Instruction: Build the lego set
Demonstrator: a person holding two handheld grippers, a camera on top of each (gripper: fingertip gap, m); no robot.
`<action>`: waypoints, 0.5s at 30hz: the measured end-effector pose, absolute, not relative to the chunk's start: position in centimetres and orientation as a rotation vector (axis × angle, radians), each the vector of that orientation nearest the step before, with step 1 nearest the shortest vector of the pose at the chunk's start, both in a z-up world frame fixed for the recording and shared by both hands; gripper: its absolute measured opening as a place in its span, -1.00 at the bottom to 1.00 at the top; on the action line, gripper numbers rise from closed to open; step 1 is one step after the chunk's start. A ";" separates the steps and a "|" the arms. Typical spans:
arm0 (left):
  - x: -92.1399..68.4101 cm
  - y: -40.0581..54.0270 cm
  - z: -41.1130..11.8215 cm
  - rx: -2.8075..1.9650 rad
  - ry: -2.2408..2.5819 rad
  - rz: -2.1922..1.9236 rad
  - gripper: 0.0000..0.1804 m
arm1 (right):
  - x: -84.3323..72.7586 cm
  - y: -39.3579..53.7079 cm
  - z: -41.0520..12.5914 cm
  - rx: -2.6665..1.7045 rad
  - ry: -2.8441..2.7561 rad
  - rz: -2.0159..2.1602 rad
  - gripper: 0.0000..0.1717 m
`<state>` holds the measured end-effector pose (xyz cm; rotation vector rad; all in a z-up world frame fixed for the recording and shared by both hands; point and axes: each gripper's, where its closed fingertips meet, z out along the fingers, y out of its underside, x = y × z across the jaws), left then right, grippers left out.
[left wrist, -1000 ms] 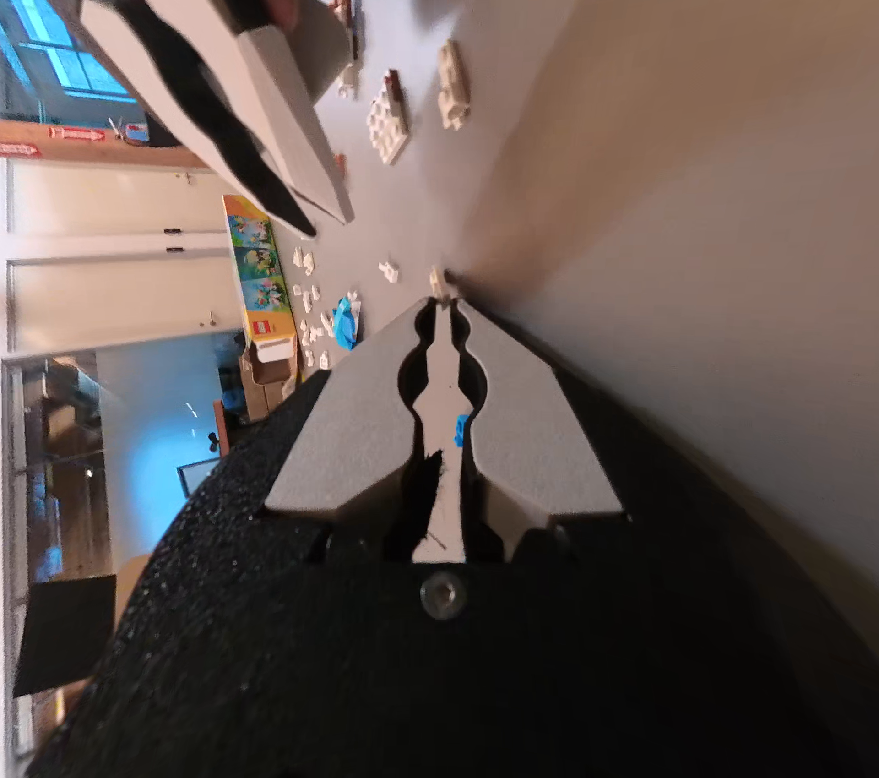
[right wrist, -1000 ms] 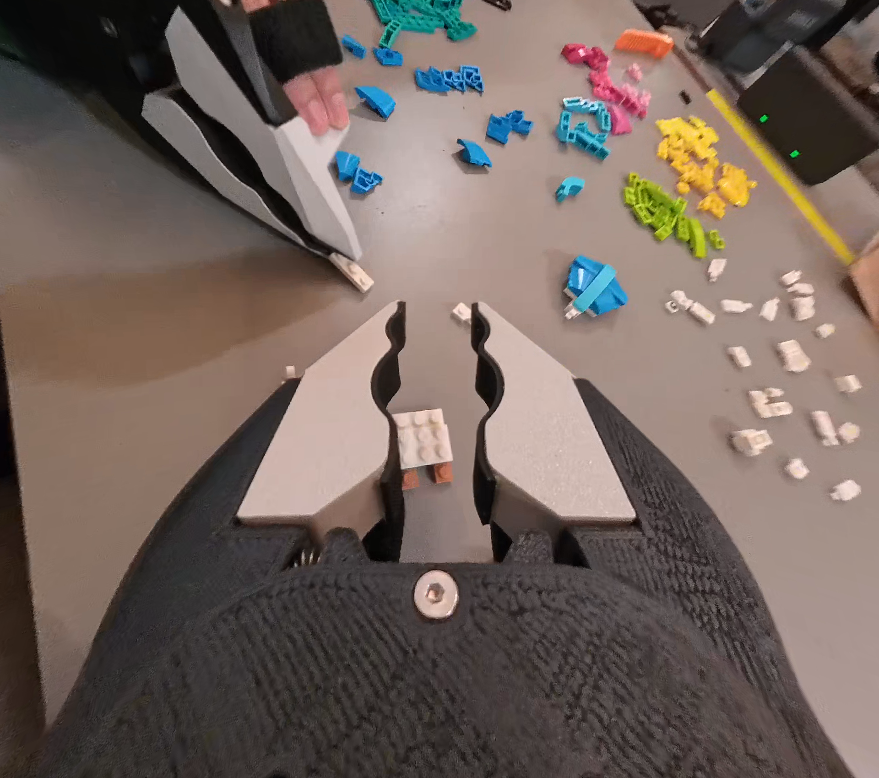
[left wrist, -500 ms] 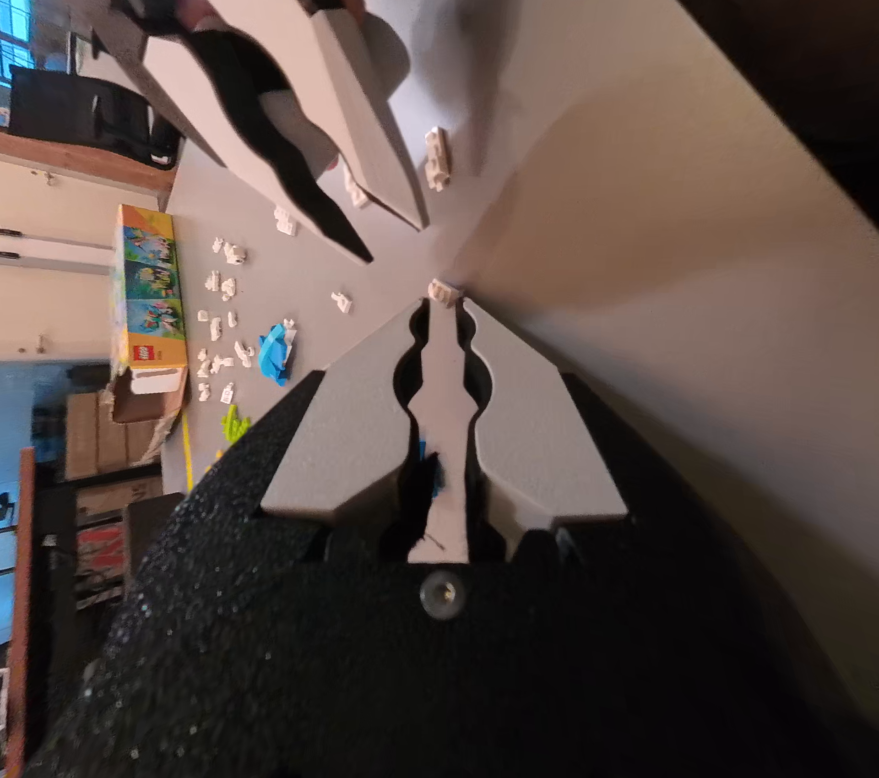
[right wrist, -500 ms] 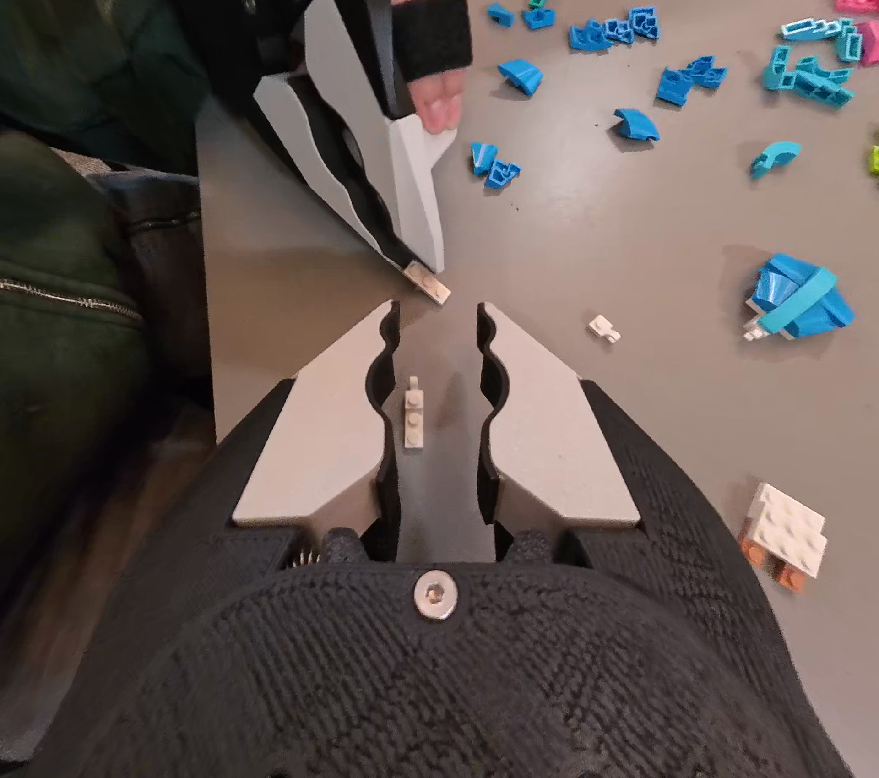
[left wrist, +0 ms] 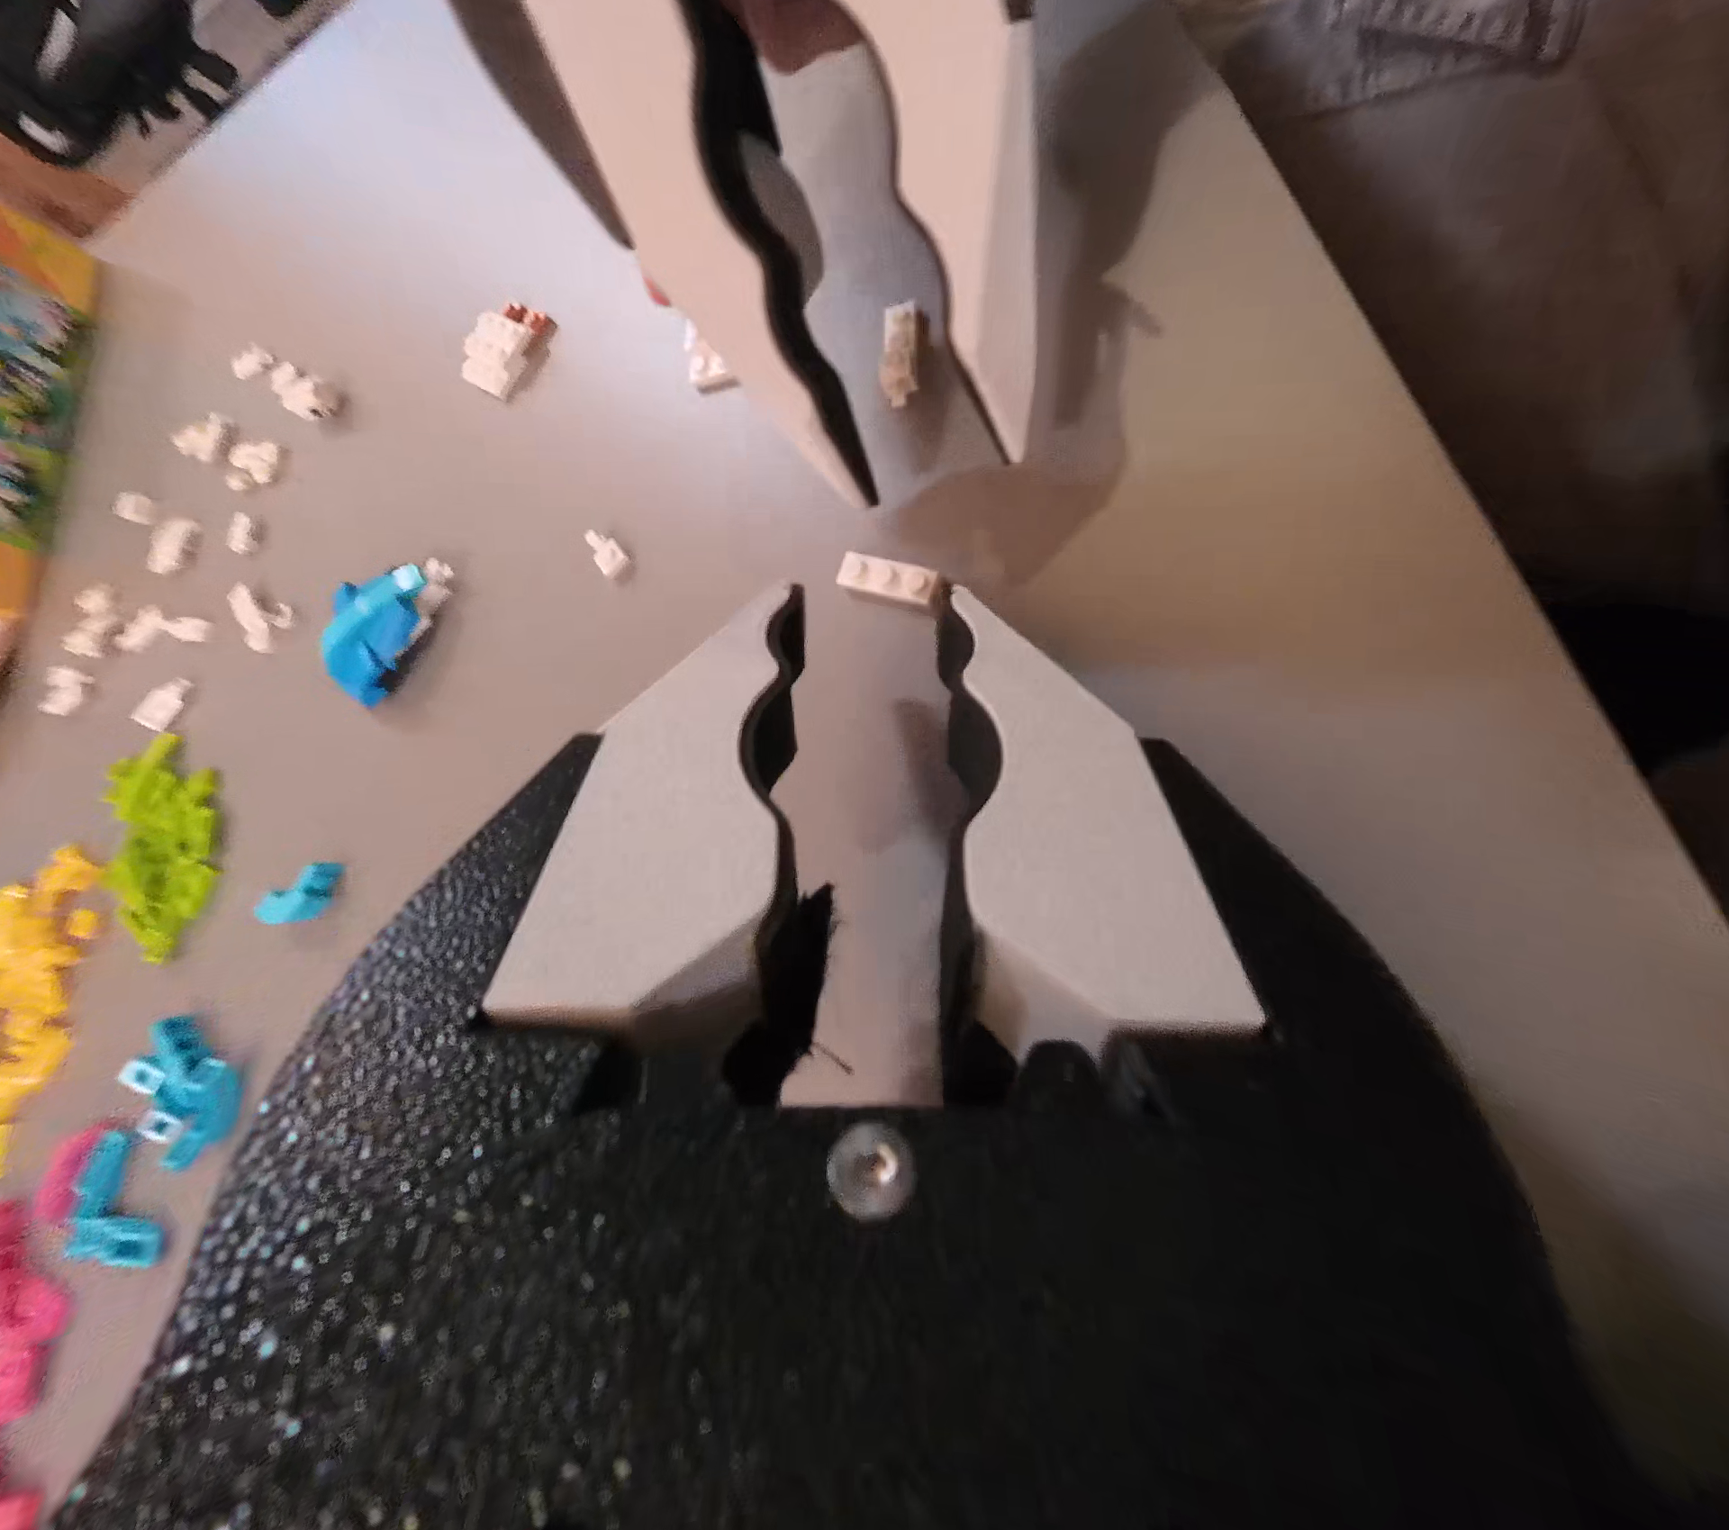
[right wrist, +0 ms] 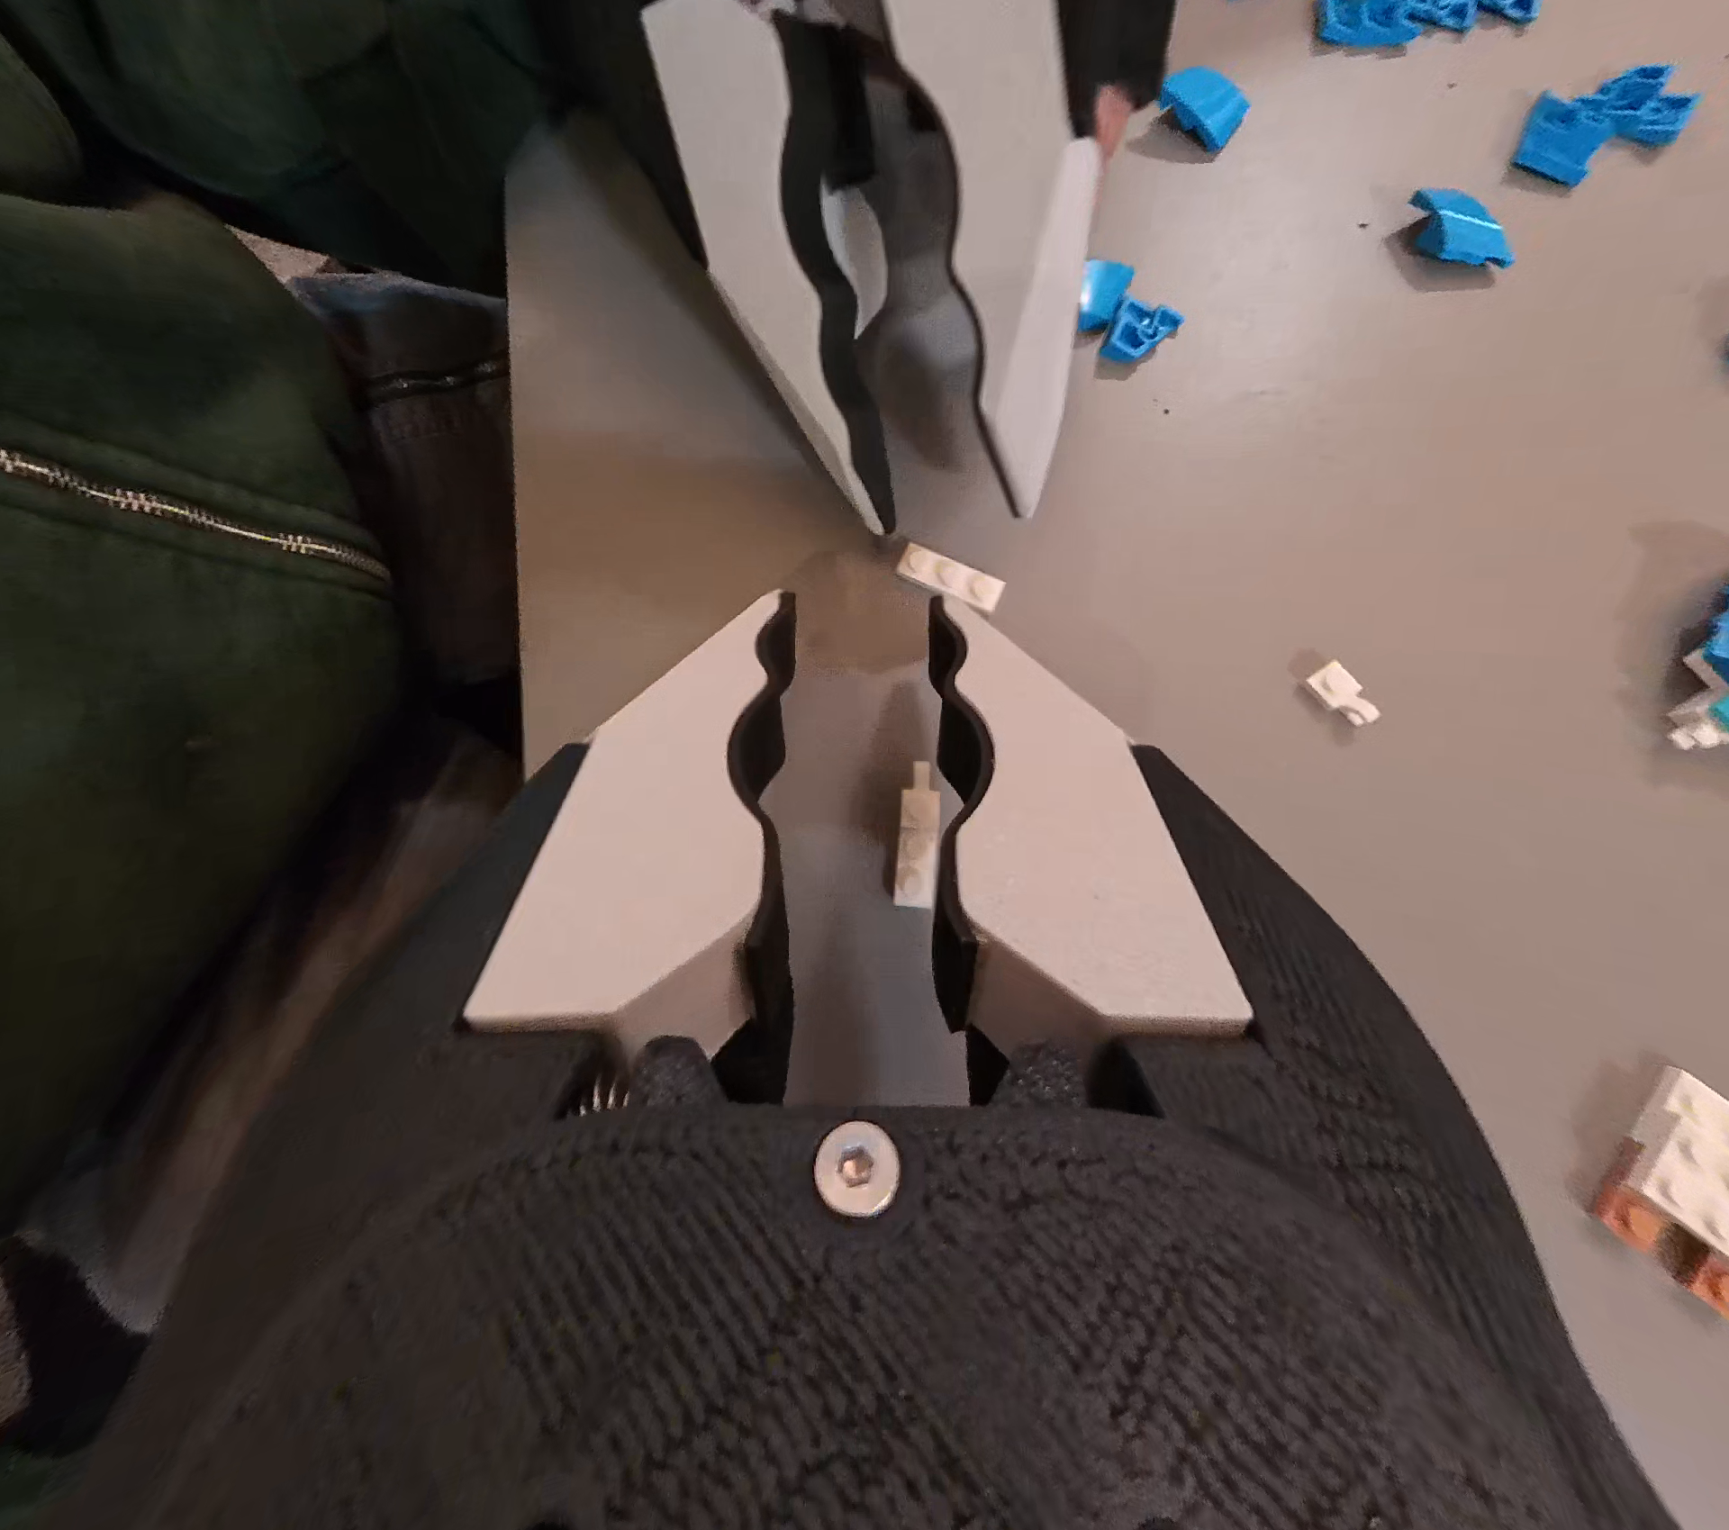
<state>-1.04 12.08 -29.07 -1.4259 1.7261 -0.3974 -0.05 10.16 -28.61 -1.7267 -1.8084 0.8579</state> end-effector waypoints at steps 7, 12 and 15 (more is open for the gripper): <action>-1.3 12.2 -27.7 -1.425 1.658 -0.463 -0.76 | -0.4 10.2 -29.8 -1.845 -1.816 0.755 -0.51; -1.9 13.2 -26.3 -1.435 1.539 -0.525 -0.73 | -1.6 10.0 -30.1 -1.856 -1.789 0.735 -0.41; -2.7 14.8 -24.6 -1.415 1.413 -0.475 -0.77 | -2.7 10.1 -30.1 -1.853 -1.744 0.735 -0.45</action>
